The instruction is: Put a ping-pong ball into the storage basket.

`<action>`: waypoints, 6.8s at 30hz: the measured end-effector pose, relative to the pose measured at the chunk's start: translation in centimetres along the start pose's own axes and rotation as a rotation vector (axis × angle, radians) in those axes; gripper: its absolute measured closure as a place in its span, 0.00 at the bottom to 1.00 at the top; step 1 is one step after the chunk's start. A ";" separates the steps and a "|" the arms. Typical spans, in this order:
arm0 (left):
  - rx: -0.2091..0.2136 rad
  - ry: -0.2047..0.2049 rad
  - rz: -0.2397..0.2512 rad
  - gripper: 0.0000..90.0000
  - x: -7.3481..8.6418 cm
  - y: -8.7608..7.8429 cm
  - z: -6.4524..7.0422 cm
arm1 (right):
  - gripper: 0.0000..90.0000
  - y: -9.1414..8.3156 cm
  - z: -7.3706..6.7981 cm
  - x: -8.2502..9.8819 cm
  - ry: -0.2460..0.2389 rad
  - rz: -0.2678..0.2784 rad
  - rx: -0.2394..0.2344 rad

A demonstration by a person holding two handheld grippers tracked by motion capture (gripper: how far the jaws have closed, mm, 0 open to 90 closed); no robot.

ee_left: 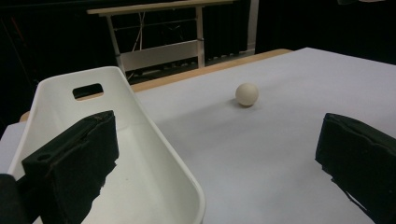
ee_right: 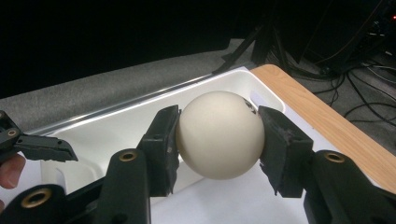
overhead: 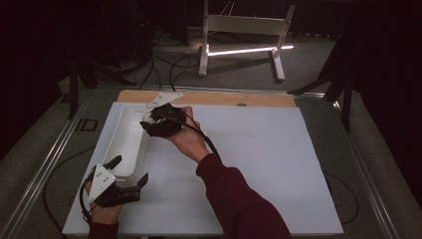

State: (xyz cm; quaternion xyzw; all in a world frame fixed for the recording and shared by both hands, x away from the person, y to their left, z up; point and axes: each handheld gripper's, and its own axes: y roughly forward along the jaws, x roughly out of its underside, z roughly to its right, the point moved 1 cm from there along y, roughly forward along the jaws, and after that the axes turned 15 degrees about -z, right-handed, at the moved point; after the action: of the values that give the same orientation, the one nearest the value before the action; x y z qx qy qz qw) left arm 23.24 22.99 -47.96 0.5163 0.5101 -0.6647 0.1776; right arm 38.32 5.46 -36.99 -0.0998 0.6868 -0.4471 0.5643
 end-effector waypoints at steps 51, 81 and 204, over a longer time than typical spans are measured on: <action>0.003 -0.003 0.004 0.00 -0.1 0.0 -0.1 | 0.56 2.3 -1.9 -2.3 -0.012 0.013 -0.039; 0.004 -0.009 0.018 0.00 -0.1 -0.1 0.0 | 0.56 4.1 -3.4 -3.8 -0.024 -0.020 -0.080; -0.008 0.010 0.008 0.00 -0.3 0.1 0.2 | 0.08 0.4 4.6 1.4 0.085 -0.070 -0.026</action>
State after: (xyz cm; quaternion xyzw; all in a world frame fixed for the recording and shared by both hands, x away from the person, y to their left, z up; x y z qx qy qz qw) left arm 23.34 22.72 -47.80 0.5209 0.5113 -0.6595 0.1798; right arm 42.00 2.47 -38.05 -0.1120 0.7119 -0.4613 0.5175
